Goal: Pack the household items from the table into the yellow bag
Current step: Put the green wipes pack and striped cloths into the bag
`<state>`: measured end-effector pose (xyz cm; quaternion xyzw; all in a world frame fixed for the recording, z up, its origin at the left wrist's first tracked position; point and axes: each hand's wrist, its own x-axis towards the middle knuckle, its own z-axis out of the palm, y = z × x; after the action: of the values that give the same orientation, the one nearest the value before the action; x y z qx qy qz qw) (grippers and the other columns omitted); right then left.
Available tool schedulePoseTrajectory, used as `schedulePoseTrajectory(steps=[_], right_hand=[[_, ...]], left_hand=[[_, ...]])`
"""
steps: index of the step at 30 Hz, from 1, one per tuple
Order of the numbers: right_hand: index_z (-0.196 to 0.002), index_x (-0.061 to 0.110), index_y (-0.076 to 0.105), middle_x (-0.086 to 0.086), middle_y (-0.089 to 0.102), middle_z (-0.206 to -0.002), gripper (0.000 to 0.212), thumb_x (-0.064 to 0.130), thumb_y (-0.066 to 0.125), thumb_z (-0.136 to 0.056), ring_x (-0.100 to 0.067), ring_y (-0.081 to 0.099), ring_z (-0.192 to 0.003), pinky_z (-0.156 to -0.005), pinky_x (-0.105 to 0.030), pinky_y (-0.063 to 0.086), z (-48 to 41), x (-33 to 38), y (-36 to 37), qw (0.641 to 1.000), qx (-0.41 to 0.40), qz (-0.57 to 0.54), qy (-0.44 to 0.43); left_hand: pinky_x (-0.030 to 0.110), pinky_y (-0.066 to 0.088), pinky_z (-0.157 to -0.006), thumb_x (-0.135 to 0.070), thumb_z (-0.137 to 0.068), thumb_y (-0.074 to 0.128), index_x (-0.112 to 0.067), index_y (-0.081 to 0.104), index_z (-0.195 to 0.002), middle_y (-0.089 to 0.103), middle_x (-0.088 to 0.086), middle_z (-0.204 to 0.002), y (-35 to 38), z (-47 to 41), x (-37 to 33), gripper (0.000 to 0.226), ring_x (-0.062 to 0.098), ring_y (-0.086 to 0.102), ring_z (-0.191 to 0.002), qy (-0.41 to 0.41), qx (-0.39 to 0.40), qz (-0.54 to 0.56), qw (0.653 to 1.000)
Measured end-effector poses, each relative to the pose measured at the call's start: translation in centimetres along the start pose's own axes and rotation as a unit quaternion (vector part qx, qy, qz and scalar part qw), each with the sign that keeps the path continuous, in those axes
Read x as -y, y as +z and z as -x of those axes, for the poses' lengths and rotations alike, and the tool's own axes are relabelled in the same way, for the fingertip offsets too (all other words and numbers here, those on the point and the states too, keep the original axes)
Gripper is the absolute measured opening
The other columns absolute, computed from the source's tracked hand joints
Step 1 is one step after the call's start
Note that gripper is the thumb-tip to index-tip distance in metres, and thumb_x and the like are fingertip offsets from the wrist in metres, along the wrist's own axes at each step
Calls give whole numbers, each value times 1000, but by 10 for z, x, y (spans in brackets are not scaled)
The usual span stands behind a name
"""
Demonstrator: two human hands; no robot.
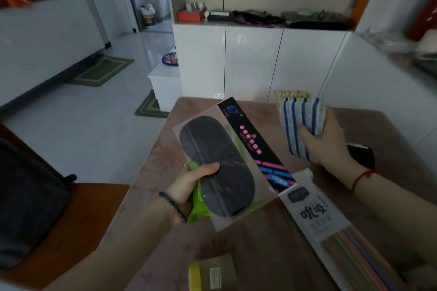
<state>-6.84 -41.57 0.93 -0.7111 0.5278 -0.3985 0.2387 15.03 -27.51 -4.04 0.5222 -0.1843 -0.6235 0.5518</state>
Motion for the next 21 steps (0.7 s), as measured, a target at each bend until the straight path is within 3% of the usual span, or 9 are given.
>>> schedulePoseTrajectory(steps=[3,6,8,11,14,17,21], right_hand=[[-131,14,44,-1,55,-118,46,12,58,-88,-12,49,-105,-88,-24,35,28,59,-52,992,7,-119,30],[-126,19,47,8,51,-109,38,14,56,-90,-9,50,-101,-88,-26,40,68,119,-116,982,-18,-184,33],[-127,19,47,9,52,-108,39,16,56,-90,-8,52,-99,-88,-29,44,102,151,-159,975,-45,-216,29],[-132,17,42,10,54,-106,49,22,60,-87,-5,58,-90,-82,-26,50,160,173,-213,967,-83,-237,53],[-121,22,47,10,60,-107,38,22,61,-86,-2,63,-87,-74,-24,54,222,171,-254,954,-87,-281,66],[-103,29,56,13,67,-100,20,15,54,-89,-1,69,-80,-64,-23,58,280,159,-284,942,-21,-326,80],[-94,27,60,9,72,-86,25,15,61,-73,-4,71,-69,-59,-27,58,342,128,-303,926,59,-341,154]], left_hand=[[34,60,-69,-25,-42,77,-13,56,-119,69,11,-112,25,44,-18,81,27,69,-93,32,47,-3,998],[30,60,-66,-14,-56,71,-15,63,-104,75,3,-92,56,99,-36,48,19,72,-80,83,96,-25,992],[31,60,-72,-9,-63,63,-19,65,-95,76,-1,-86,75,139,-46,33,17,72,-79,139,117,-38,983],[33,60,-74,-7,-64,64,-13,56,-117,70,7,-106,99,196,-51,54,19,70,-87,196,133,-80,968],[27,57,-65,-9,-62,69,-9,40,-133,63,12,-120,113,240,-38,77,17,71,-83,212,132,-101,963],[26,57,-63,-8,-62,69,-9,38,-134,63,14,-119,118,279,-20,78,18,72,-83,224,142,-107,958],[31,58,-71,-10,-63,70,-12,40,-133,65,13,-118,116,314,8,77,24,70,-95,223,164,-139,951]])
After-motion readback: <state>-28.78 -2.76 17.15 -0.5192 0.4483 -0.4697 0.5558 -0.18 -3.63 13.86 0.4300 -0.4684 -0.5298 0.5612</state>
